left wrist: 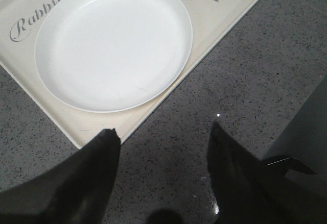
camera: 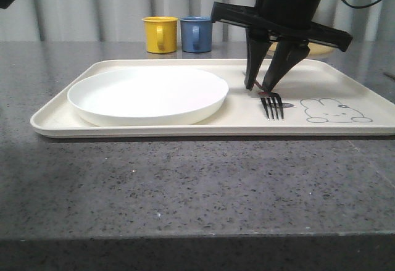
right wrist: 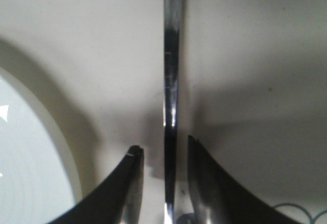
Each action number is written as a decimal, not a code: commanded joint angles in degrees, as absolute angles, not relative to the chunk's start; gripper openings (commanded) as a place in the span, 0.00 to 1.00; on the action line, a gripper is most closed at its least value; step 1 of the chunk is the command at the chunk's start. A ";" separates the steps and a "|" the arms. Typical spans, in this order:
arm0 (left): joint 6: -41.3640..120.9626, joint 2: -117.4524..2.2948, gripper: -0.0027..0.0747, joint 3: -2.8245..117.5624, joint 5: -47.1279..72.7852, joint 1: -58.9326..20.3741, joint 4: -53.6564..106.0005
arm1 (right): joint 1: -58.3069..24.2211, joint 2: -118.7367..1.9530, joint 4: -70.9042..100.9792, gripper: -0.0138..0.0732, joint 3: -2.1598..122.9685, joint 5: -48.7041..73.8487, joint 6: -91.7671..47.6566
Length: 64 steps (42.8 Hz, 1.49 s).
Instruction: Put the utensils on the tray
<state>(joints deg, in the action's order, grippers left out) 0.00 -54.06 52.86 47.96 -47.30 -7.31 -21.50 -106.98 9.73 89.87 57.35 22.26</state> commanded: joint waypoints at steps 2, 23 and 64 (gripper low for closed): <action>-0.55 -53.39 0.54 54.35 44.49 -47.71 -7.54 | -21.40 -101.47 8.15 0.52 91.87 58.29 18.32; -0.55 -53.39 0.54 54.35 44.49 -47.71 -7.54 | -7.55 -88.12 -4.61 0.51 83.72 67.86 7.75; -0.55 -53.39 0.54 54.35 44.49 -47.71 -7.54 | 4.01 -95.52 -3.41 0.40 78.01 61.79 2.80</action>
<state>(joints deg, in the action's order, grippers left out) 0.00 -54.06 52.86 47.96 -47.30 -7.31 3.60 -97.88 -3.05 76.74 62.93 3.65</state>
